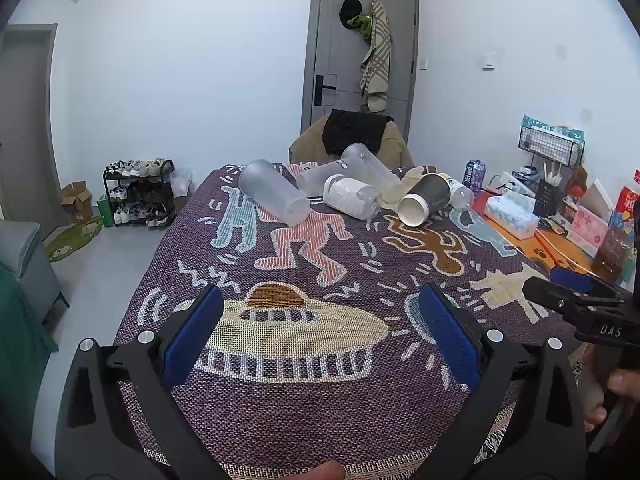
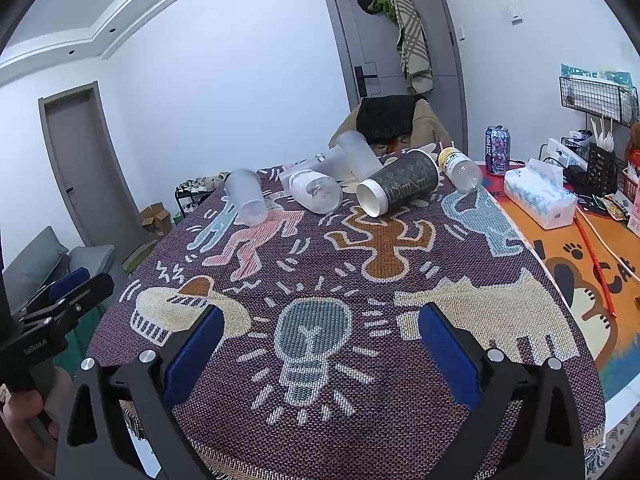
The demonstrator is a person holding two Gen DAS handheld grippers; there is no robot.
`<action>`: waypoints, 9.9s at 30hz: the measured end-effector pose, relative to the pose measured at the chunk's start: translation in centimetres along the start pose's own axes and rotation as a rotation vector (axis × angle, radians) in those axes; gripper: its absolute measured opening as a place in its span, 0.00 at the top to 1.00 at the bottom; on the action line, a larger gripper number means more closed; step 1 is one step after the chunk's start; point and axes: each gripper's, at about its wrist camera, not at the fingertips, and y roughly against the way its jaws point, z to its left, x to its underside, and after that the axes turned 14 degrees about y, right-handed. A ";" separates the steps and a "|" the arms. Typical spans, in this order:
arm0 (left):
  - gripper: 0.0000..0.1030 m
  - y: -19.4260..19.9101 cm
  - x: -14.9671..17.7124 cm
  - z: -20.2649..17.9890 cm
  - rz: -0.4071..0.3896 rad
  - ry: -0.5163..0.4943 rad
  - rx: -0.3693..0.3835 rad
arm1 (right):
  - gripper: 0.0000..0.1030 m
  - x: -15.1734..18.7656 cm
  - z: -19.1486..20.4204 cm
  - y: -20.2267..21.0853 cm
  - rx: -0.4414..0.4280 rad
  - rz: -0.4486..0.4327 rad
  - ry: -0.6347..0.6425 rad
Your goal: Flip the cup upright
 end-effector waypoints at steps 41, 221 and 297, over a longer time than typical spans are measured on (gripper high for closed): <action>0.05 0.5 -0.2 0.0 -0.024 0.003 0.003 | 0.07 -0.5 -0.3 0.0 0.013 -0.009 0.011; 0.06 -11.8 -3.9 -2.4 0.226 0.216 0.145 | 0.16 0.3 -8.8 -8.0 -0.206 0.080 -0.393; 0.39 -12.5 -0.4 -14.3 0.196 -0.182 0.195 | 0.07 4.1 -11.5 -4.9 -0.002 0.099 -0.349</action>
